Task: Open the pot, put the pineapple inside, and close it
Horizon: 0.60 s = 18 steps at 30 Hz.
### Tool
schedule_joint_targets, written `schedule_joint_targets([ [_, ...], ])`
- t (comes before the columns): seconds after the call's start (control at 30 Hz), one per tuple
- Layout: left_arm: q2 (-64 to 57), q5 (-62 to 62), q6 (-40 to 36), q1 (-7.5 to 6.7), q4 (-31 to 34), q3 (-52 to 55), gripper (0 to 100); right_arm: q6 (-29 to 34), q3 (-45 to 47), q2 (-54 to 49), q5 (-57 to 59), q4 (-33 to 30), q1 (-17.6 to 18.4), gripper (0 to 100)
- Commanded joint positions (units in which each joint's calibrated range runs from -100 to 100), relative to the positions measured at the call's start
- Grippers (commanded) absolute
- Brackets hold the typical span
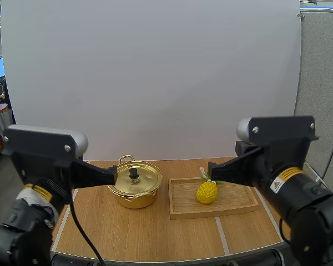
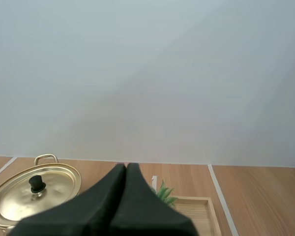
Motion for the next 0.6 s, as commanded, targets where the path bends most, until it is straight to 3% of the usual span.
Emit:
schedule_joint_targets([
  [0.0,0.0,8.4,0.0,0.12,0.9,-4.9,0,-0.3,-3.8,-0.2,8.4,-0.2,-0.2,0],
  [0.17,0.0,18.5,0.0,0.12,1.1,-11.5,0,-0.3,-6.7,-0.2,17.5,-0.2,-0.2,0],
  [0.37,0.9,25.7,0.0,0.12,1.1,-14.0,0,-0.3,-6.8,0.0,20.7,-0.1,-0.2,0],
  [0.57,10.1,27.1,0.0,0.12,1.1,-14.0,0,-0.3,-6.9,8.0,24.9,-0.1,-0.2,0],
])
